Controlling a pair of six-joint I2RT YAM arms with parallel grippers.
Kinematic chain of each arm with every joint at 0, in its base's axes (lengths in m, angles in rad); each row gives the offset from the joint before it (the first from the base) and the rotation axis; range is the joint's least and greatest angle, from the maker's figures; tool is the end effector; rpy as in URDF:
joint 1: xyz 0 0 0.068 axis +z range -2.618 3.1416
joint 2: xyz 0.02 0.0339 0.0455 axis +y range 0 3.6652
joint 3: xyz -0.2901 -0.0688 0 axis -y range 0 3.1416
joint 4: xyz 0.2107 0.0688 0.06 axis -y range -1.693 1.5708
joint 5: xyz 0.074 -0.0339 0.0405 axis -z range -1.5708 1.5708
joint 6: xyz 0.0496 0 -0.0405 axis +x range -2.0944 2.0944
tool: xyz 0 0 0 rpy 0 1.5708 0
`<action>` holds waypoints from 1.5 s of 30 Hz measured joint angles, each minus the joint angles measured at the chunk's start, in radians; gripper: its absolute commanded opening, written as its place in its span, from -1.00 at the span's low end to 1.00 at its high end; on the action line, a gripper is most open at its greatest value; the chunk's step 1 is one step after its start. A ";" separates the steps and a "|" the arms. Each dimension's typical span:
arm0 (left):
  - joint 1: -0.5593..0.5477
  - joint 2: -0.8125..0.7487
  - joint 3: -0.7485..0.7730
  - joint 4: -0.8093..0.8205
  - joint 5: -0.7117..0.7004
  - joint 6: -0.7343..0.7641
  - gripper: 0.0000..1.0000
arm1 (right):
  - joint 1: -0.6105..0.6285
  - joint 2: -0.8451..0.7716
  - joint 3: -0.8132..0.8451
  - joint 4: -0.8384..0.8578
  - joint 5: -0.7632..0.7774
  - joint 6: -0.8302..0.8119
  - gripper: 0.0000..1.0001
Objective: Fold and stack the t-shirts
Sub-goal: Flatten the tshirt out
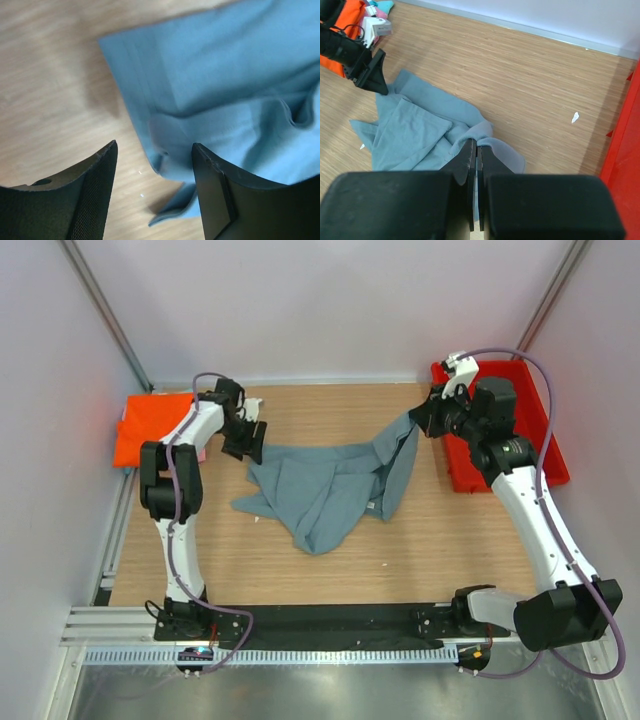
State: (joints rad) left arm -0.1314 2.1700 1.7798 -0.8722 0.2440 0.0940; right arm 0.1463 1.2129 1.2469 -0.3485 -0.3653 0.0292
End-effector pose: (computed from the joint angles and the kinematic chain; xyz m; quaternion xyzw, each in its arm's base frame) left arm 0.4330 -0.0693 0.2120 0.1289 0.9725 -0.1231 0.1502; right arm 0.2362 0.0527 0.4151 -0.1531 0.7880 0.1970 0.5628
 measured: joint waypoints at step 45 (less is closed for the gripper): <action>0.000 -0.599 0.197 -0.047 0.156 -0.041 -1.00 | -0.036 -0.086 -0.028 0.019 0.108 -0.047 -0.97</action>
State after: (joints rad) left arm -0.1310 1.5707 1.9766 -0.9195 0.4000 0.0532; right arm 0.1104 1.1271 1.2190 -0.3298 -0.2569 -0.0181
